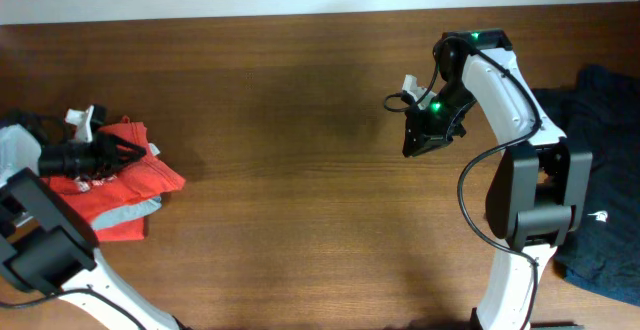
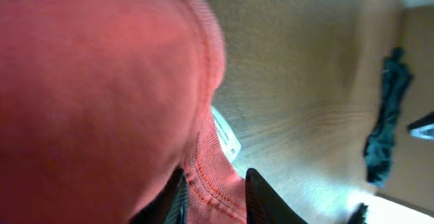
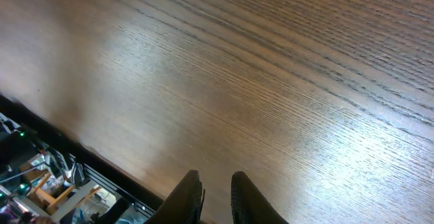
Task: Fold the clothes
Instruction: 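Release and press the shirt onto the stack with the left gripper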
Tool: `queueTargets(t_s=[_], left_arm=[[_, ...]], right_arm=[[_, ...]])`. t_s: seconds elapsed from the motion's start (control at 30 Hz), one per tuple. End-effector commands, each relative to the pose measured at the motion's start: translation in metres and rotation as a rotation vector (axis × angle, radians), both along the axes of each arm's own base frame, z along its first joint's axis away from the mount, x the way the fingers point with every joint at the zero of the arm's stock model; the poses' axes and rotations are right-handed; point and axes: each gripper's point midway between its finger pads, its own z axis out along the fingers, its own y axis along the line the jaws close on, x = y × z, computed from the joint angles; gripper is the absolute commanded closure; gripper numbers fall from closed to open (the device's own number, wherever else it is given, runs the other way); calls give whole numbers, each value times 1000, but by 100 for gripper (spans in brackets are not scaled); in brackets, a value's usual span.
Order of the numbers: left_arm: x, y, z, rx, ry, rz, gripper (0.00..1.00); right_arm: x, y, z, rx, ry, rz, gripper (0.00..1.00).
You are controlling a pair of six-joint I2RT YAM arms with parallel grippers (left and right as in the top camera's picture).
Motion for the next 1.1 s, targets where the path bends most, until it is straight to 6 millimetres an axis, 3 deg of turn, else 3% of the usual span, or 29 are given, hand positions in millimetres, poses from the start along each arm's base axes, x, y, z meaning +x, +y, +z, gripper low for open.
queueTargets(t_s=[0.0, 0.07, 0.23, 0.27, 0.33, 0.57, 0.77, 0.87, 1.0, 1.07], left_arm=[[-14, 13, -41, -130, 15, 47, 60], [-21, 15, -56, -162, 39, 57, 59], [-28, 11, -66, -220, 5, 33, 58], [-28, 11, -66, -217, -2, 26, 50], [-28, 12, -66, -213, -3, 23, 42], [-25, 15, -59, -210, -10, 25, 37], [-6, 46, -8, -40, -65, 17, 28], [12, 57, 46, 65, -176, 11, 22], [21, 55, 93, 191, -240, -26, 16], [26, 44, 122, 280, -282, -68, 13]], right_arm=[[4, -2, 12, -6, -42, 1, 79], [4, -2, 12, -6, -42, 1, 79], [3, -2, 12, -6, -41, 1, 79], [3, -2, 12, -6, -40, 1, 79], [3, -2, 13, -6, -38, 1, 79], [2, -2, 13, -7, -34, 2, 79], [1, -2, 13, -7, -30, 1, 79], [1, -2, 13, -7, -30, 1, 79], [2, -2, 13, -6, -34, 0, 78], [3, -2, 13, -6, -37, -1, 75]])
